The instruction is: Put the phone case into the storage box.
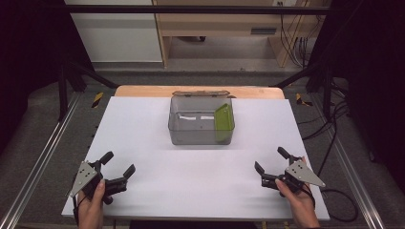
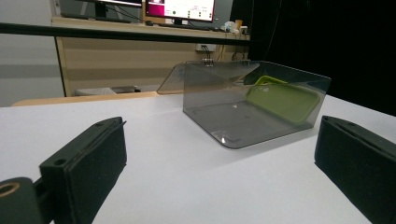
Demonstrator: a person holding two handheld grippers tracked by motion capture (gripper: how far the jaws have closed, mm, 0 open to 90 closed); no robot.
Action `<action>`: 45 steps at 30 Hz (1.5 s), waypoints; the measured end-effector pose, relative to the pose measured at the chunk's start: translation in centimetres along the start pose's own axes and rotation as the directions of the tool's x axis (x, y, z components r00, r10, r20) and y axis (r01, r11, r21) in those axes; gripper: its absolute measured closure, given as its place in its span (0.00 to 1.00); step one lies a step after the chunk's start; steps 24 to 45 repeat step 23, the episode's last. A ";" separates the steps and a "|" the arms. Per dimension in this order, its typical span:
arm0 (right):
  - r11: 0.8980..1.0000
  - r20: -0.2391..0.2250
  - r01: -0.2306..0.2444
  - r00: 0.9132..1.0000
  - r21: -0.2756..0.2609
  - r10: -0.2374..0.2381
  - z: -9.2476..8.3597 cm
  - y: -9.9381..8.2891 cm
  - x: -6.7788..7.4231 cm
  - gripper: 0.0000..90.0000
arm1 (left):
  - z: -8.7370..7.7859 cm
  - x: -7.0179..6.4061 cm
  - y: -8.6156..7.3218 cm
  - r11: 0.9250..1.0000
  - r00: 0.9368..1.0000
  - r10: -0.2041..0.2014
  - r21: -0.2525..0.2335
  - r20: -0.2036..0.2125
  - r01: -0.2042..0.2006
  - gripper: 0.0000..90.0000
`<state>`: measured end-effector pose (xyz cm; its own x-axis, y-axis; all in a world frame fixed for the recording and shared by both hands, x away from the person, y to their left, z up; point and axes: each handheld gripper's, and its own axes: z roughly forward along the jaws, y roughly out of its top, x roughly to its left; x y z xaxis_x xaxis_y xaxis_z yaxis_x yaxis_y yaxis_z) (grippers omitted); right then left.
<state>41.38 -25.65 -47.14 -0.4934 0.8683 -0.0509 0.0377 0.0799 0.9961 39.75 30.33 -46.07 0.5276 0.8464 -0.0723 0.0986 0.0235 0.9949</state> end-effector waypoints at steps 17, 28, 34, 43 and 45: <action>0.995 -0.018 -0.032 0.999 0.091 0.034 1.4 -0.2 0.3 0.03 | 0.8 0.6 -0.2 0.999 1.000 -0.016 -0.045 0.013 0.017 0.02; 0.992 0.000 -0.044 0.999 0.120 0.044 1.3 -0.3 0.1 0.03 | 1.0 0.3 -0.1 0.999 1.000 -0.027 -0.027 0.015 0.028 0.02; 0.992 0.000 -0.044 0.999 0.120 0.044 1.3 -0.3 0.1 0.03 | 1.0 0.3 -0.1 0.999 1.000 -0.027 -0.027 0.015 0.028 0.02; 0.992 0.000 -0.044 0.999 0.120 0.044 1.3 -0.3 0.1 0.03 | 1.0 0.3 -0.1 0.999 1.000 -0.027 -0.027 0.015 0.028 0.02; 0.992 0.000 -0.044 0.999 0.120 0.044 1.3 -0.3 0.1 0.03 | 1.0 0.3 -0.1 0.999 1.000 -0.027 -0.027 0.015 0.028 0.02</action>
